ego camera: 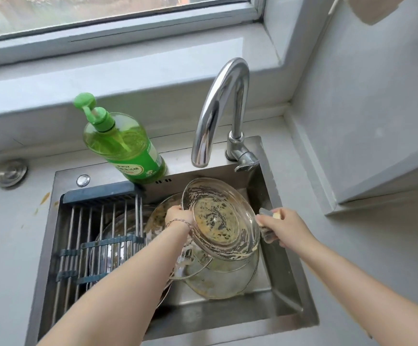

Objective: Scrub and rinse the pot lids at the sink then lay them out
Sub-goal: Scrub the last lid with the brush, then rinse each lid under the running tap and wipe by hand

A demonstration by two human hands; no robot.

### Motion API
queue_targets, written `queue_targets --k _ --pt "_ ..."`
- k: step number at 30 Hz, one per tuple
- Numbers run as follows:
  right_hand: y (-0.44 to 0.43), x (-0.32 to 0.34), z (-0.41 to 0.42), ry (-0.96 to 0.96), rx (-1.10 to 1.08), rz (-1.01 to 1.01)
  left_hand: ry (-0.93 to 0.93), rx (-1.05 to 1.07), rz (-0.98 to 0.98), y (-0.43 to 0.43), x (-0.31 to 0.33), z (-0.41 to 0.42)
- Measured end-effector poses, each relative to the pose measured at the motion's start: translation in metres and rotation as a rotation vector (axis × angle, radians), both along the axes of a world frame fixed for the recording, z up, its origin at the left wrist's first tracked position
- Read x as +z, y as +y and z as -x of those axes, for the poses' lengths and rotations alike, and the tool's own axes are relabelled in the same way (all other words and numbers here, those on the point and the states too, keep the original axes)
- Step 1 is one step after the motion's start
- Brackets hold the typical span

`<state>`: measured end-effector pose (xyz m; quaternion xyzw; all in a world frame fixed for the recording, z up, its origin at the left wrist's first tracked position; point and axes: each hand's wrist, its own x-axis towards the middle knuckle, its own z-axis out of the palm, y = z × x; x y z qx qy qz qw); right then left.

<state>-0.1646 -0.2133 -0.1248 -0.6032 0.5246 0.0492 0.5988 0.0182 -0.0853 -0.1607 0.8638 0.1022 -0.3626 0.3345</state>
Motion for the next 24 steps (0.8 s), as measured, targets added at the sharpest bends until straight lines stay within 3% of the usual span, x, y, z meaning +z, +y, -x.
queue_targets --k 5,10,17,24 --pt "-0.002 0.004 -0.014 -0.014 0.084 0.19 0.163 -0.031 -0.055 0.003 -0.011 -0.006" --pt "-0.008 0.025 -0.049 -0.113 0.208 0.393 0.271 0.095 0.039 0.013 -0.006 0.0" --pt "-0.024 0.027 -0.087 -0.019 0.477 0.553 0.186 -0.021 -0.004 0.031 0.017 -0.002" --pt "-0.02 0.021 -0.086 0.015 0.442 0.632 0.126 -0.071 -0.051 0.058 0.027 -0.002"
